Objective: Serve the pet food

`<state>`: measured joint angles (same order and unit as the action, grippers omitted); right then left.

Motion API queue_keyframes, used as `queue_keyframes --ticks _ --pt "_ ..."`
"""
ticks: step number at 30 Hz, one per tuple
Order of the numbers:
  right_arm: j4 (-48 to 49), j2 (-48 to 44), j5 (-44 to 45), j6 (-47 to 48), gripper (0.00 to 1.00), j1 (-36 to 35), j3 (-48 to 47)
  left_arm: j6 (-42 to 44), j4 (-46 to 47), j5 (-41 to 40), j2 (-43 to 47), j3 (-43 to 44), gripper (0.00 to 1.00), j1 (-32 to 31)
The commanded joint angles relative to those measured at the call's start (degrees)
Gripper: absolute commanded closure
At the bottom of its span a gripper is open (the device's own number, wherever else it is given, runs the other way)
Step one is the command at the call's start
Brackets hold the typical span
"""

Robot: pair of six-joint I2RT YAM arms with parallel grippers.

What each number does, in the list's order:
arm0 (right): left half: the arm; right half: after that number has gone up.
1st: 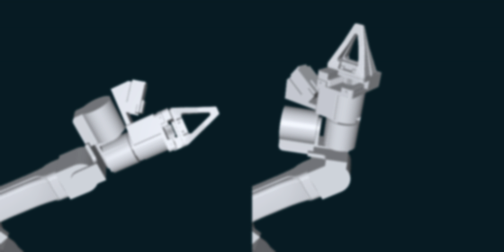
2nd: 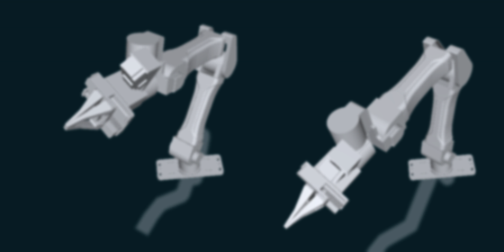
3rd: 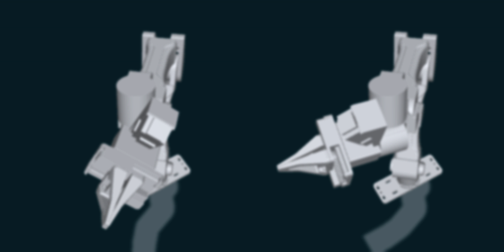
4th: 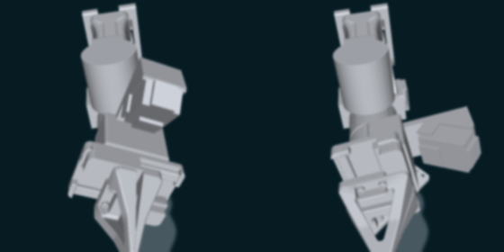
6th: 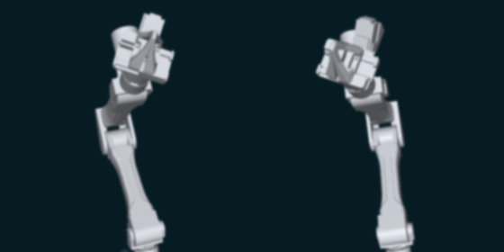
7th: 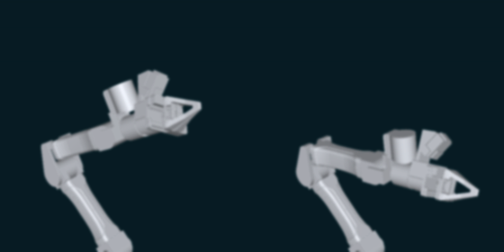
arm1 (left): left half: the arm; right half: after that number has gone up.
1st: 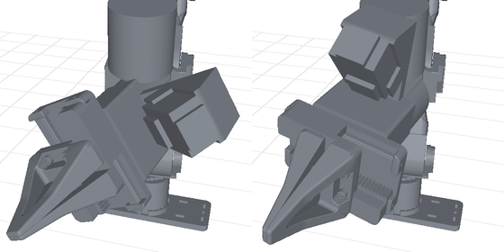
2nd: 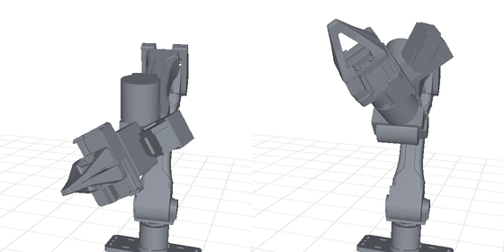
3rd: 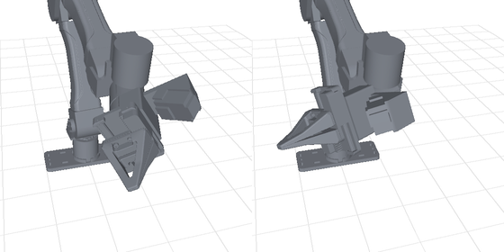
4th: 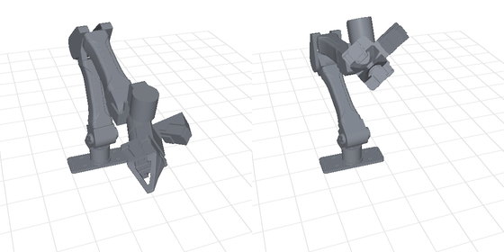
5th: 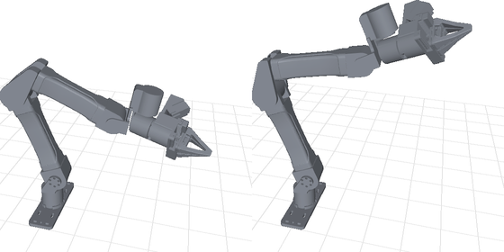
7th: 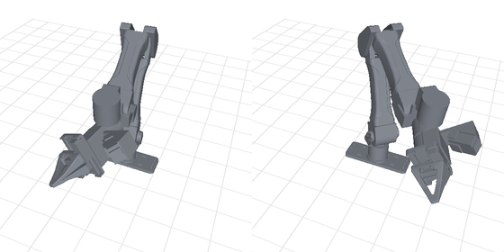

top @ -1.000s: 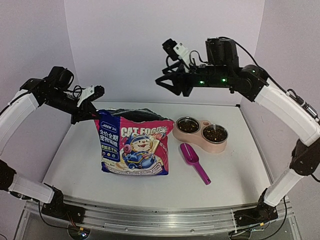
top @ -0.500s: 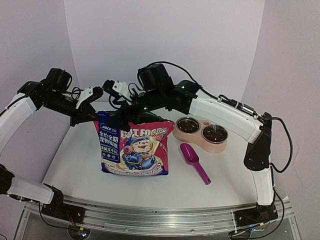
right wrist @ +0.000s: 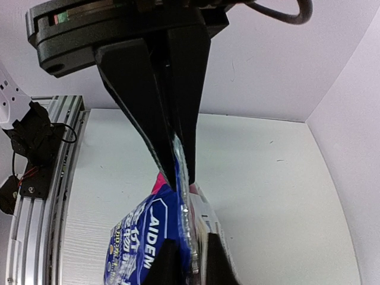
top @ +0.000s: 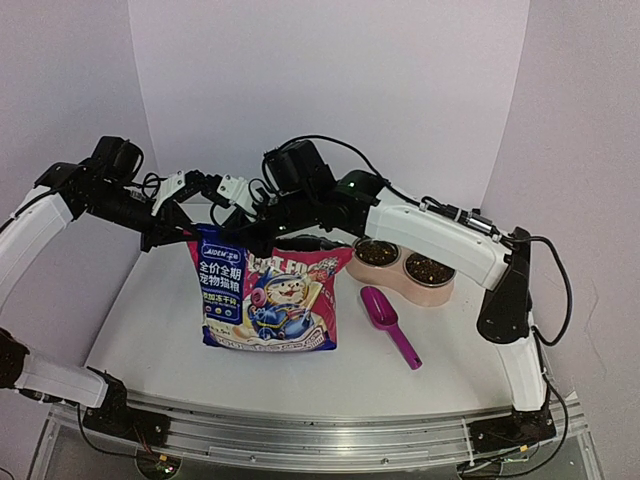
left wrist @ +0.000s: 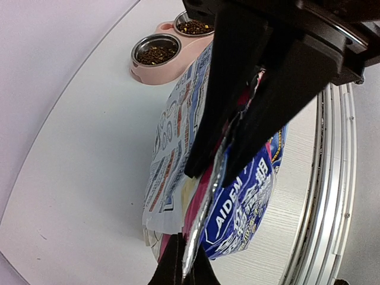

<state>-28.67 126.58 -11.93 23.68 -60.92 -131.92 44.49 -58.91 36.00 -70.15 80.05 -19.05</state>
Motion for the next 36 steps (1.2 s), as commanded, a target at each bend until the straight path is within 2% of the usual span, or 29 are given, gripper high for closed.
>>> queue_keyframes --ticks 1,8,9,11,12,14,20,27,31,36 --pt "-0.7 -0.5 -1.1 0.9 0.99 -0.3 -0.8 -3.0 9.6 6.3 4.0 3.4 1.00 0.1" --pt "-0.6 -2.1 -3.4 -2.2 1.00 0.7 -0.1 -1.9 6.9 10.6 3.3 3.1 1.00 0.2" --pt "-0.6 -2.2 -2.7 -2.4 1.00 0.6 -0.1 -1.5 6.7 11.6 3.1 2.8 0.92 0.1" --pt "-0.5 -2.1 -2.4 -2.4 1.00 0.7 -0.1 -0.6 8.2 13.6 3.2 1.6 0.61 0.1" --pt "-0.5 -1.9 -2.6 -2.5 1.00 0.7 -0.3 -1.1 10.0 14.2 3.4 0.6 0.50 0.1" --pt "-0.4 -1.6 -3.0 -2.8 1.00 0.6 -0.7 -2.1 12.9 14.7 3.4 -0.7 0.47 0.0" --pt "0.4 -2.0 -3.6 -3.1 1.00 0.7 -1.5 8.6 5.1 12.4 -0.1 0.1 0.52 0.1" --pt "1.0 -2.7 -3.9 -3.0 1.00 0.8 -0.5 11.0 4.2 10.6 -1.0 -1.3 0.45 0.1" --pt "1.6 -2.7 -4.0 -3.0 1.00 0.8 -0.5 11.7 4.6 9.3 -2.1 -1.8 0.51 0.1" --pt "1.8 -3.0 -3.8 -2.9 1.00 0.8 0.0 12.2 5.1 6.1 -2.1 -2.6 0.77 -0.1"
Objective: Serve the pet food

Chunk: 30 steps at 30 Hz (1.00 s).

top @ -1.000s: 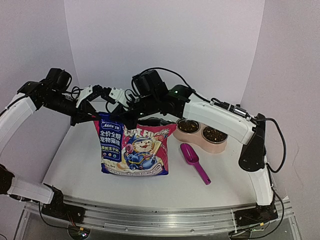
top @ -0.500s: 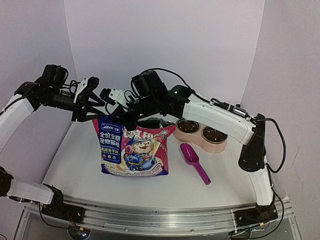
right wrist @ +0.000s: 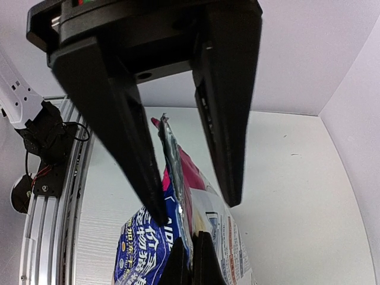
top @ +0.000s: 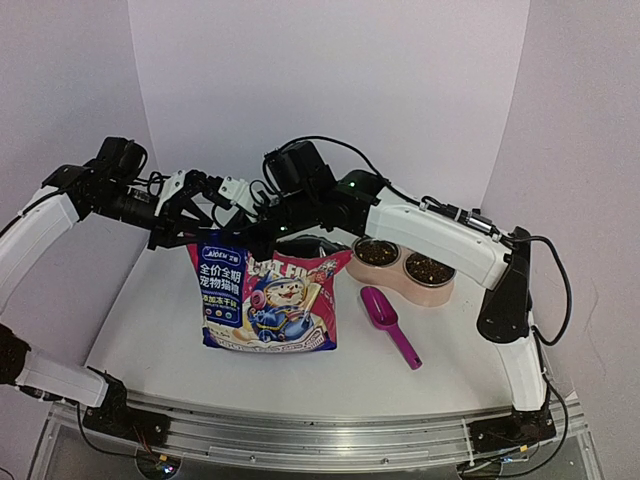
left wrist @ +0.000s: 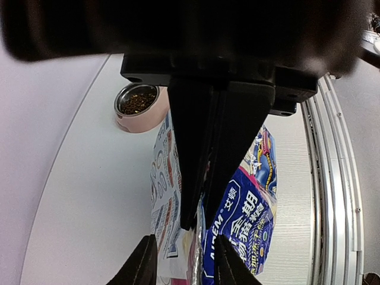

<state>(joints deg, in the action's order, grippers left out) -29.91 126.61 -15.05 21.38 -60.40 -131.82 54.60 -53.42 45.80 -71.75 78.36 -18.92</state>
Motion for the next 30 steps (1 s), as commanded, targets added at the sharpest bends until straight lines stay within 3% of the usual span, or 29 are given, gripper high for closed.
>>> queue_keyframes --ticks 1,6,13,14,16,17,18,22,27,30 --pt "3.1 -3.1 -0.8 -0.6 1.00 0.3 0.0 2.4 -0.7 -3.7 -0.5 -0.8 0.80 -0.3" --pt "3.5 -2.9 -1.0 -1.1 1.00 0.3 -0.4 4.0 -2.5 -3.4 -0.9 -0.8 1.00 -0.3" --pt "4.5 -4.1 -1.1 -2.1 1.00 0.8 1.5 -1.4 -2.2 -1.4 -2.8 1.1 1.00 -0.3" --pt "4.9 -4.4 -1.0 -2.3 1.00 0.9 2.1 -1.3 -2.4 -1.2 -3.1 1.0 0.97 -0.2" --pt "5.6 -4.8 -0.4 -2.5 1.00 1.0 2.8 0.5 -2.9 -1.2 -3.0 0.0 0.47 -0.2" --pt "5.7 -4.9 -0.3 -2.5 1.00 1.1 3.1 1.3 -2.9 -1.5 -2.9 -0.8 0.38 -0.2" --pt "5.9 -5.0 -0.3 -2.6 1.00 1.1 3.3 1.9 -2.5 -1.8 -2.8 -1.4 0.37 -0.2" --pt "6.6 -5.2 -0.3 -2.9 1.00 1.1 3.9 1.4 1.0 -3.2 -1.5 -4.5 0.41 -0.2" --pt "7.2 -5.4 -0.3 -3.1 1.00 1.1 4.6 0.1 4.6 -2.8 -1.3 -5.9 0.69 -0.2" --pt "7.7 -5.9 -0.2 -3.0 1.00 1.1 5.3 1.0 4.4 -3.6 -1.5 -7.2 0.67 -0.3"
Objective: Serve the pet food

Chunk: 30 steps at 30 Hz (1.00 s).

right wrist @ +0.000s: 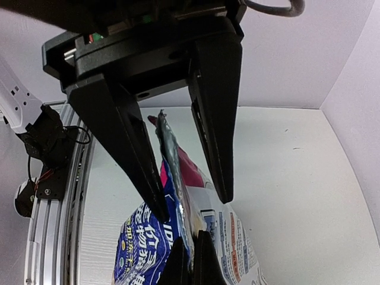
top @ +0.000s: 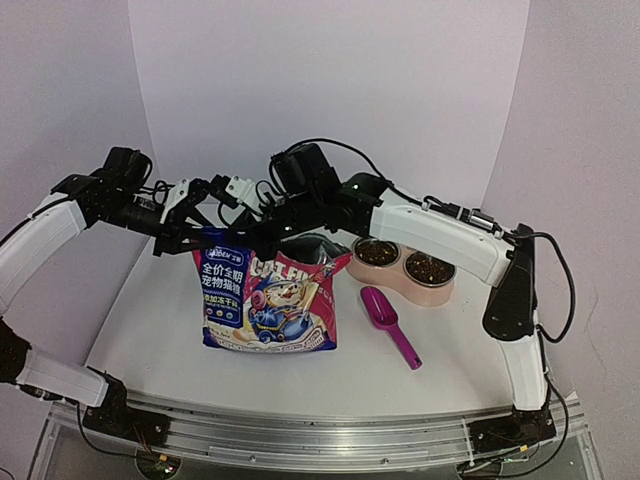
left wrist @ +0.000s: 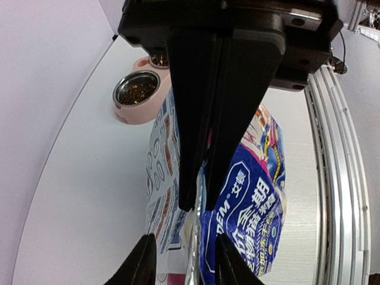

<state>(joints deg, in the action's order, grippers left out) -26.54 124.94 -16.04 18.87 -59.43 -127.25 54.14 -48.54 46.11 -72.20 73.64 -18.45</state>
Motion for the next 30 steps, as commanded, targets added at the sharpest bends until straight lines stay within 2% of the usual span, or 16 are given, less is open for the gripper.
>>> queue_keyframes --ticks 1,3,6,8,17,19,20,24,26,28,30 --pt "4.4 -4.4 0.8 -0.5 1.00 0.1 1.0 1.7 -0.5 -3.8 -1.0 -2.8 0.68 -0.7" --pt "4.5 -4.4 0.6 -0.5 1.00 0.1 1.2 1.8 -0.1 -2.5 -0.8 -2.7 0.74 -0.8" --pt "4.7 -4.4 0.2 -0.7 1.00 0.2 1.4 0.8 -0.1 -0.1 -1.1 -1.3 0.92 -0.8" --pt "4.8 -4.3 0.1 -0.8 1.00 0.2 1.5 -0.1 -0.4 1.7 -1.2 -0.2 1.00 -0.8" --pt "4.6 -5.8 1.4 1.5 1.00 0.1 3.8 -0.2 -3.4 6.4 -0.4 1.8 1.00 -0.8" --pt "4.2 -7.7 4.3 3.9 0.74 0.1 6.7 -0.3 -3.0 5.0 -0.2 1.6 1.00 -0.8" --pt "3.4 -8.7 6.3 5.2 0.66 0.2 7.7 -0.2 -2.8 4.6 0.0 1.5 1.00 -0.8" --pt "-2.9 -9.0 11.8 7.6 0.45 0.3 6.8 -0.1 -2.6 4.2 0.5 1.8 1.00 -0.8" --pt "-5.9 -8.1 12.5 7.6 0.40 0.3 5.5 0.0 -2.5 4.1 0.4 2.1 1.00 -0.8" --pt "-6.7 -7.7 12.9 7.1 0.43 0.3 4.8 0.3 -2.8 4.1 0.3 2.4 1.00 -0.8" --pt "-6.6 -7.2 13.9 7.3 0.63 0.3 3.8 0.5 -2.8 4.2 0.5 2.5 1.00 -0.8"
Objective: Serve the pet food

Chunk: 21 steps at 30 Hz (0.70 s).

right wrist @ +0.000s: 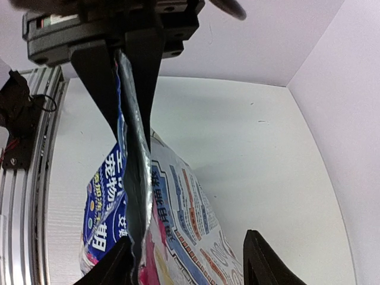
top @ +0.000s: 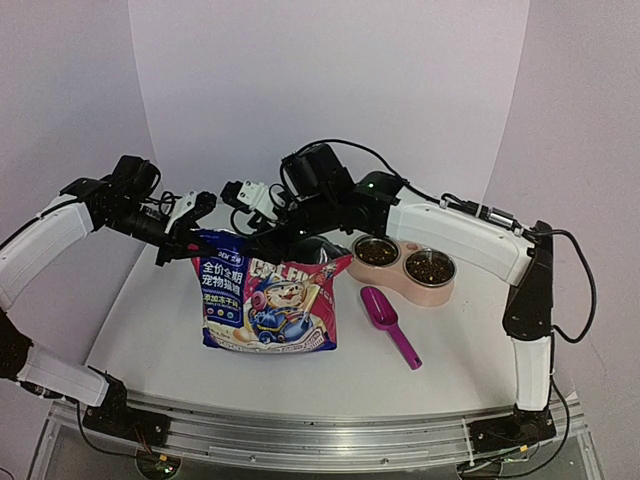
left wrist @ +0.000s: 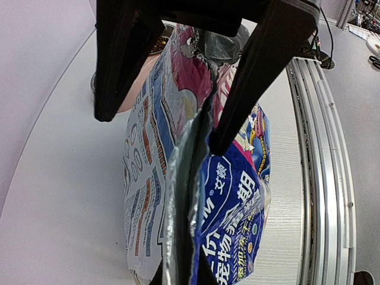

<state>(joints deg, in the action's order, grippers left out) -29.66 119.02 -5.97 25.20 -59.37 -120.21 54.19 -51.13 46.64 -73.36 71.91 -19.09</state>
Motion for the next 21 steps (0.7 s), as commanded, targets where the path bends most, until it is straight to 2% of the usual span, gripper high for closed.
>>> queue_keyframes --ticks 1,5,7,11,12,14,15,17,21 --pt "-3.6 -0.9 4.5 1.2 0.70 0.2 -3.8 0.3 -0.1 3.6 1.8 4.2 1.00 -0.2" --pt "-4.2 0.0 5.0 3.4 0.84 0.2 -4.4 -0.5 0.3 3.4 2.2 4.4 1.00 -0.2" --pt "-4.7 0.1 4.6 4.6 0.98 0.2 -4.5 -0.9 0.0 3.5 2.3 4.5 1.00 -0.2" --pt "-4.9 0.5 2.9 3.8 1.00 0.4 -6.2 -0.4 -0.2 4.4 2.8 4.1 0.98 -0.2" --pt "-4.8 0.7 1.9 2.9 1.00 0.5 -7.1 -0.1 -0.2 5.1 2.9 4.1 0.94 -0.2" --pt "-4.7 1.3 0.5 1.4 1.00 0.9 -8.7 -1.1 0.8 7.6 3.1 4.7 0.54 -0.2" --pt "-4.6 1.4 -0.2 0.9 1.00 1.0 -9.1 -1.9 1.6 9.0 3.1 5.2 0.46 -0.3" --pt "-4.3 1.5 -1.2 0.2 1.00 1.0 -9.4 -3.9 3.2 9.9 2.7 6.3 0.44 -1.2" --pt "-3.1 1.1 -2.1 -1.2 1.00 1.2 -9.5 -0.4 -0.6 6.4 0.1 7.1 0.51 -3.3"
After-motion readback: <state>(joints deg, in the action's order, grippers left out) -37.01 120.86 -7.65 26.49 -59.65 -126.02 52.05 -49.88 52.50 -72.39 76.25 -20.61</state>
